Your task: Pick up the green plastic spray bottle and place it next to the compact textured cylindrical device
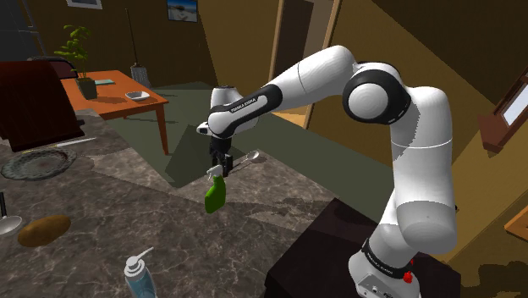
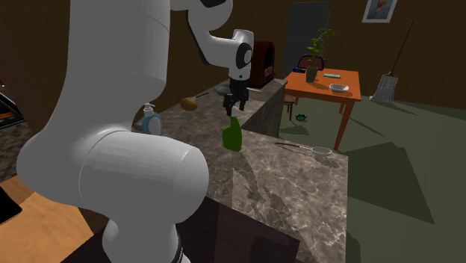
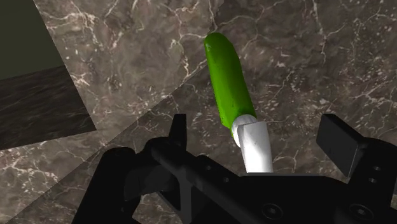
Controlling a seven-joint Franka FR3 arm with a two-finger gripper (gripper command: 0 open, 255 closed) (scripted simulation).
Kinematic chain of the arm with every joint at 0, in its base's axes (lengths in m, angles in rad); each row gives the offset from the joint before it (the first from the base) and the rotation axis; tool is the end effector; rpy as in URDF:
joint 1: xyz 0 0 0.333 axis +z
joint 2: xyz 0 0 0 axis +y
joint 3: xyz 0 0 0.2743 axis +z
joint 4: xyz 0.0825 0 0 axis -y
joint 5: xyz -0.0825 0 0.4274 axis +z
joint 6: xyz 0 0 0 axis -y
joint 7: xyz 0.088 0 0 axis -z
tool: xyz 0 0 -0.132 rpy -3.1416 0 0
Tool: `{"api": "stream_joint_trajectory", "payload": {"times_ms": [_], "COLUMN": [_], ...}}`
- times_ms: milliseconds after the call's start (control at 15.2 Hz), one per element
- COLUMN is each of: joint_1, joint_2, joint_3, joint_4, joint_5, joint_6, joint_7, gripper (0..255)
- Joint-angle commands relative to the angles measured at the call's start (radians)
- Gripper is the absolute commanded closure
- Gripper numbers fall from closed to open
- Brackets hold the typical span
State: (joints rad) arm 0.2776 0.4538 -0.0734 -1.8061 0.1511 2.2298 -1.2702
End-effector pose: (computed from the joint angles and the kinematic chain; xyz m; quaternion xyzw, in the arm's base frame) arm 0.6458 0.1422 0.2017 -0.7682 -0.6386 -0.0099 0.0440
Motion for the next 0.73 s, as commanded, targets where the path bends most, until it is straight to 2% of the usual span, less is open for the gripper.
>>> {"api": "stream_joint_trajectory", "payload": {"times_ms": [0,198,264,660], "joint_1": [0.000,0.000,0.000,0.000], "joint_2": [0.000,0.000,0.000,0.000], "joint_3": [0.000,0.000,0.000,0.000], "joint_4": [-0.001,0.000,0.000,-0.001], "joint_5": [0.000,0.000,0.000,0.000], "joint_6": [0.001,0.001,0.001,0.001], "joint_7": [0.000,0.000,0.000,0.000], "gripper": [0,0,255,255]}}
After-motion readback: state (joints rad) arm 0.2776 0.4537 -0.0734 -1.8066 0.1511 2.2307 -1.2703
